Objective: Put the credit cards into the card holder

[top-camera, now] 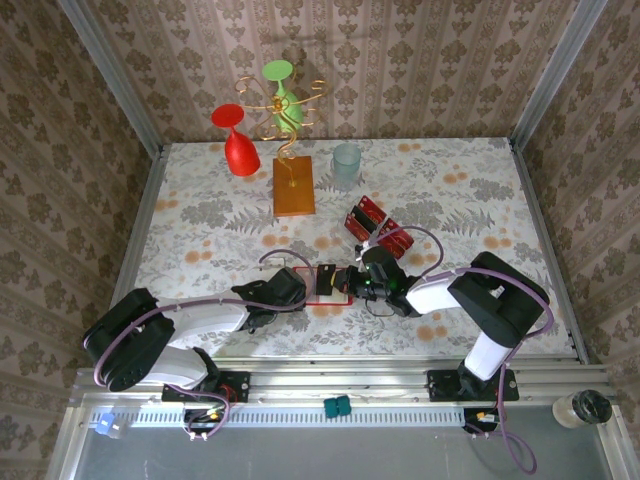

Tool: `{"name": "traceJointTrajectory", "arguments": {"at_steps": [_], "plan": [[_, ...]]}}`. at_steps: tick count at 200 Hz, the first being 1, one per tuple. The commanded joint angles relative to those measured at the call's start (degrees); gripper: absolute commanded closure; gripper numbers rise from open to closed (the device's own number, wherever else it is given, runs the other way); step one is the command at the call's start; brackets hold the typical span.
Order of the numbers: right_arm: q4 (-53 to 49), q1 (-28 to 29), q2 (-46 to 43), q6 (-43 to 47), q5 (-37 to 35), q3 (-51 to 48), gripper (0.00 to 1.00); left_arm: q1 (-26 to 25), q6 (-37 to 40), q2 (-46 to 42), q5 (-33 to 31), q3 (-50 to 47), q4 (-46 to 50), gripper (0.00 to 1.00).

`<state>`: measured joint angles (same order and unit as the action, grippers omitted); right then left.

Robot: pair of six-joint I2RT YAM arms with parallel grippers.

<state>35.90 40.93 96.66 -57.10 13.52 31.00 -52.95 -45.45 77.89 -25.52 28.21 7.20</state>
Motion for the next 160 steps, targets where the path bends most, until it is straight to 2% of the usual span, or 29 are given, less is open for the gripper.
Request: {"name": "traceJointTrajectory", "arguments": {"at_steps": [1, 94, 160], "plan": [[-0.5, 0.7, 1.1, -0.9, -1.2, -1.2, 1.0, -0.3, -0.3, -0.1, -0.9, -0.3, 2.4, 0.0], [-6.2, 0.8, -1.0, -2.2, -2.4, -1.5, 1.0, -0.4, -0.2, 0.0, -1.0, -0.1, 2.4, 0.0], [-9.4, 0.9, 0.2, -1.5, -0.3, 0.3, 1.0, -0.3, -0.3, 0.0, -1.0, -0.2, 2.5, 0.0]]}}
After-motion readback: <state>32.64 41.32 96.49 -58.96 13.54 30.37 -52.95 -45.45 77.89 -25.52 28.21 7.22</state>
